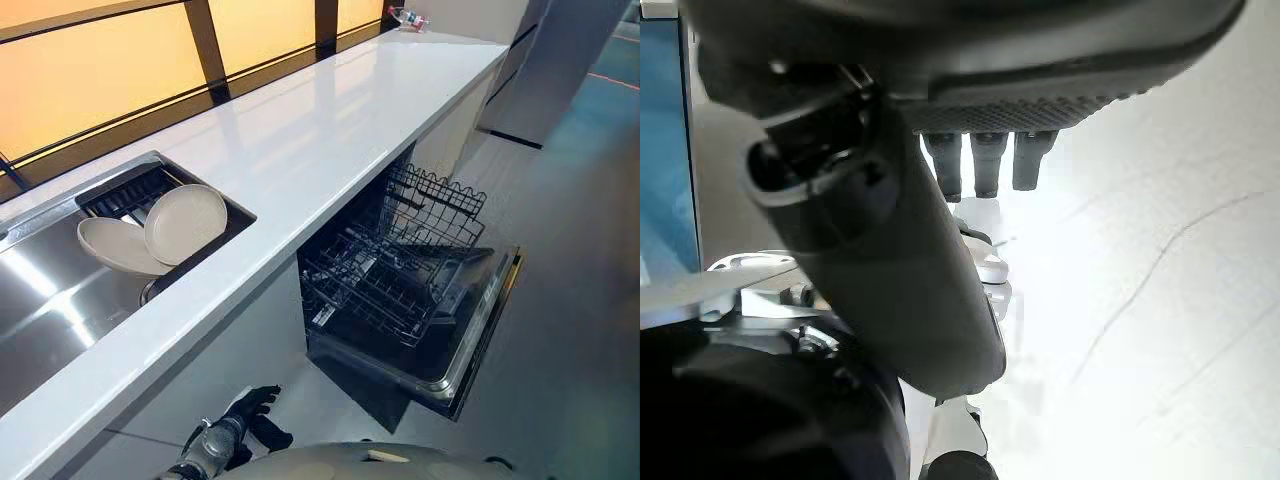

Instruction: Pick up plates and place into dishwasher.

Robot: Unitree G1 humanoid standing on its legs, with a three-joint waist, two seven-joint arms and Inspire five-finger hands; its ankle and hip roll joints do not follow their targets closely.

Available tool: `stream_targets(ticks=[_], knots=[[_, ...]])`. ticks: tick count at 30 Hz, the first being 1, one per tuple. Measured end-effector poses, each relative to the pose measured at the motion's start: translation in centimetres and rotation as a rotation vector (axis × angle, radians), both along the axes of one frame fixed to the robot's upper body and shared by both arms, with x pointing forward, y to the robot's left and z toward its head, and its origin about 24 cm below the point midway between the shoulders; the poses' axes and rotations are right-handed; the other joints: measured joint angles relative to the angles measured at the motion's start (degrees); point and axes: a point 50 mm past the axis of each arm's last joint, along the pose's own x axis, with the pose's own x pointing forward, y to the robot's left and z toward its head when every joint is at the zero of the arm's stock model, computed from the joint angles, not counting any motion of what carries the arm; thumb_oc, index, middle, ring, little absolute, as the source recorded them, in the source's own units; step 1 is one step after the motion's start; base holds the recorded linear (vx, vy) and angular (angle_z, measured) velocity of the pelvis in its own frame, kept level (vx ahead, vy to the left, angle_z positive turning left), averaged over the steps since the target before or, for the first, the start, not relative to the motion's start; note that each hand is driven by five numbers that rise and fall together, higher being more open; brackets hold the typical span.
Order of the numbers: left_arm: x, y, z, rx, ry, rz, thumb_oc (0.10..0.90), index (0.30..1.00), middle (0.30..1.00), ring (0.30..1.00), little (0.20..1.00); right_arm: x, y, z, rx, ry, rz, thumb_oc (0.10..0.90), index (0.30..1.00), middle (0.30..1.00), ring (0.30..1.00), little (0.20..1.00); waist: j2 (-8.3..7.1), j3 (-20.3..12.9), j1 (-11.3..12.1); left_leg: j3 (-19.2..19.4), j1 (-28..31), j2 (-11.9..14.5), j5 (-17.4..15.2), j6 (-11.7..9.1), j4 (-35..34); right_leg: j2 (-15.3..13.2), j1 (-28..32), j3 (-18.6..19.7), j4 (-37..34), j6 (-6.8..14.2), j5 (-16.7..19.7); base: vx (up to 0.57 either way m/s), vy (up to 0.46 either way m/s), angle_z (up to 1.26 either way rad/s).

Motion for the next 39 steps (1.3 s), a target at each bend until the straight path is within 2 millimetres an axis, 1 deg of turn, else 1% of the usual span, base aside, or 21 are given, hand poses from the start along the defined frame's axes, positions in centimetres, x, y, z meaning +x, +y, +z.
stream_targets(ticks=[1, 9, 12, 14, 15, 17, 19, 22, 24, 25, 26, 29, 30, 31, 35, 39], knots=[[0.0, 0.0, 0.0, -0.01, 0.004, 0.005, 0.8, 0.9, 0.9, 0.9, 0.9, 0.0, 0.0, 0.0, 0.001, 0.0, 0.0, 0.8, 0.9, 0.9, 0.9, 0.9, 0.0, 0.0, 0.0, 0.0, 0.0, 0.0, 0.0, 0.0, 0.0, 0.0, 0.01, -0.01, -0.01, 0.0, 0.0, -0.9, -0.299, 0.26], [-0.1, 0.0, -0.1, -0.031, 0.034, 0.021, 0.8, 0.9, 0.9, 0.9, 0.9, 0.0, 0.0, 0.0, 0.003, 0.001, 0.0, 0.8, 0.9, 0.9, 0.9, 0.9, -0.01, -0.01, 0.0, 0.0, 0.05, 0.0, 0.0, 0.0, 0.0, 0.0, 0.05, -0.02, -0.04, 0.0, 0.0, 0.0, 0.0, 0.0], [-0.3, -0.1, -0.1, -0.096, 0.063, 0.043, 0.8, 0.9, 0.9, 0.9, 0.9, 0.0, 0.0, 0.0, 0.004, 0.001, 0.001, 0.8, 0.9, 0.9, 0.9, 0.9, -0.01, -0.01, 0.0, 0.05, 0.09, -0.01, 0.0, 0.0, 0.0, 0.0, 0.05, 0.02, -0.01, 0.0, 0.0, 0.0, 0.0, 0.0], [-0.4, -0.4, -0.1, -0.176, 0.098, 0.04, 0.8, 0.9, 0.9, 0.9, 0.9, 0.0, 0.0, 0.0, 0.004, 0.001, 0.001, 0.8, 0.9, 0.9, 0.9, 0.9, 0.01, -0.01, 0.0, 0.16, 0.1, -0.02, 0.0, 0.0, 0.0, -0.02, 0.04, 0.05, 0.0, 0.01, 0.0, 0.0, 0.0, 0.0], [-0.3, -0.8, 0.0, -0.232, 0.12, 0.008, 0.8, 0.9, 0.9, 0.9, 0.9, 0.0, -0.1, 0.0, 0.006, 0.002, 0.001, 0.8, 0.9, 0.9, 0.9, 0.9, 0.01, -0.01, -0.02, 0.36, 0.14, -0.02, 0.0, 0.0, 0.0, -0.03, 0.02, 0.11, 0.0, 0.01, 0.0, 0.0, 0.0, 0.0], [0.0, -1.3, 0.3, -0.282, 0.13, -0.069, 0.8, 0.9, 0.9, 0.9, 0.9, 0.0, -0.1, 0.0, 0.01, 0.003, 0.005, 0.8, 0.9, 0.9, 0.9, 0.9, 0.02, -0.01, -0.04, 0.55, 0.16, -0.02, 0.0, 0.0, 0.0, -0.03, 0.0, 0.16, 0.0, 0.01, 0.0, 0.0, 0.0, 0.0], [0.9, -2.0, 1.0, -0.333, 0.108, -0.148, 0.8, 0.9, 0.9, 0.9, 0.9, 0.2, -0.3, 0.1, 0.017, 0.005, 0.015, 0.8, 0.9, 0.9, 0.9, 0.9, 0.04, 0.0, -0.11, 0.73, 0.18, 0.0, 0.0, 0.0, 0.0, -0.03, -0.05, 0.27, 0.0, 0.03, 0.01, 0.0, 0.0, 0.0], [3.9, -2.9, 3.3, -0.379, -0.019, -0.264, 0.8, 0.9, 0.9, 0.9, 0.9, 0.4, -0.5, 0.2, 0.025, 0.015, 0.018, 0.8, 0.9, 0.9, 0.9, 0.9, 0.11, 0.01, -0.14, 0.78, 0.25, 0.0, 0.01, 0.0, 0.0, -0.02, 0.0, 0.31, 0.01, 0.04, 0.02, 0.0, 0.0, 0.0], [6.3, -3.1, 5.4, -0.376, -0.122, -0.338, 0.8, 0.9, 0.9, 0.9, 0.9, 0.7, -0.6, 0.3, 0.029, 0.023, 0.02, 0.8, 0.9, 0.9, 0.9, 0.9, 0.21, 0.07, -0.19, 0.8, 0.24, 0.01, 0.03, -0.04, -0.01, -0.02, -0.05, 0.34, 0.01, 0.04, 0.02, 0.0, 0.0, 0.0], [7.3, -3.3, 6.7, -0.37, -0.171, -0.389, 0.8, 0.9, 0.9, 0.9, 0.9, 0.8, -0.6, 0.3, 0.029, 0.027, 0.021, 0.8, 0.9, 0.9, 0.9, 0.9, 0.25, 0.16, -0.24, 0.77, 0.19, 0.02, 0.04, -0.05, -0.01, -0.01, -0.06, 0.32, 0.01, 0.05, 0.03, 0.0, 0.0, 0.0], [8.9, -3.3, 8.8, -0.367, -0.246, -0.451, 0.8, 0.9, 0.9, 0.9, 0.9, 1.0, -0.8, 0.4, 0.025, 0.032, 0.022, 0.8, 0.9, 0.9, 0.9, 0.9, 0.45, 0.3, -0.24, 0.76, 0.2, 0.0, 0.09, -0.13, -0.01, -0.03, -0.03, 0.3, 0.01, 0.05, 0.03, 0.0, 0.0, 0.0], [11.8, -3.6, 13.6, -0.377, -0.372, -0.545, 0.8, 0.9, 0.9, 0.9, 0.9, 1.3, -1.0, 0.6, 0.018, 0.037, 0.026, 0.8, 0.9, 0.9, 0.9, 0.9, 0.92, 0.72, -0.06, 0.47, 0.14, -0.08, 0.17, -0.23, -0.01, -0.13, 0.11, 0.0, 0.01, 0.06, 0.04, -0.01, 0.007, 0.04], [12.2, -3.8, 14.6, -0.392, -0.384, -0.554, 0.8, 0.9, 0.9, 0.9, 0.9, 1.4, -1.0, 0.6, 0.016, 0.037, 0.027, 0.8, 0.9, 0.9, 0.9, 0.9, 0.96, 0.79, -0.05, 0.34, 0.05, -0.1, 0.17, -0.24, -0.01, -0.13, 0.08, -0.1, 0.01, 0.06, 0.04, 0.0, 0.009, 0.09], [12.4, -4.6, 16.5, -0.464, -0.414, -0.586, 0.8, 0.9, 0.9, 0.9, 0.9, 1.3, -1.0, 0.7, 0.011, 0.037, 0.026, 0.8, 0.9, 0.9, 0.9, 0.9, 1.03, 0.99, 0.08, 0.11, -0.04, -0.1, 0.21, -0.29, -0.01, -0.12, 0.07, -0.29, 0.01, 0.06, 0.04, 0.0, 0.007, 0.07], [13.0, -6.2, 19.8, -0.638, -0.4, -0.636, 0.8, 0.9, 0.9, 0.9, 0.9, 1.4, -1.1, 0.8, 0.001, 0.03, 0.027, 0.8, 0.9, 0.9, 0.9, 0.9, 1.35, 1.13, 0.06, -0.31, -0.17, -0.12, 0.37, -0.53, -0.01, -0.12, 0.15, -0.62, 0.01, 0.06, 0.02, 0.01, 0.0, 0.05], [14.1, -6.7, 22.8, -0.738, -0.395, -0.663, 0.8, 0.9, 0.9, 0.9, 0.9, 1.5, -1.4, 0.9, -0.008, 0.026, 0.028, 0.8, 0.9, 0.9, 0.9, 0.9, 1.81, 1.37, 0.01, -0.43, -0.19, -0.12, 0.33, -0.44, -0.01, -0.12, 0.18, -0.65, 0.01, 0.15, -0.05, 0.0, 0.0, 0.0]])
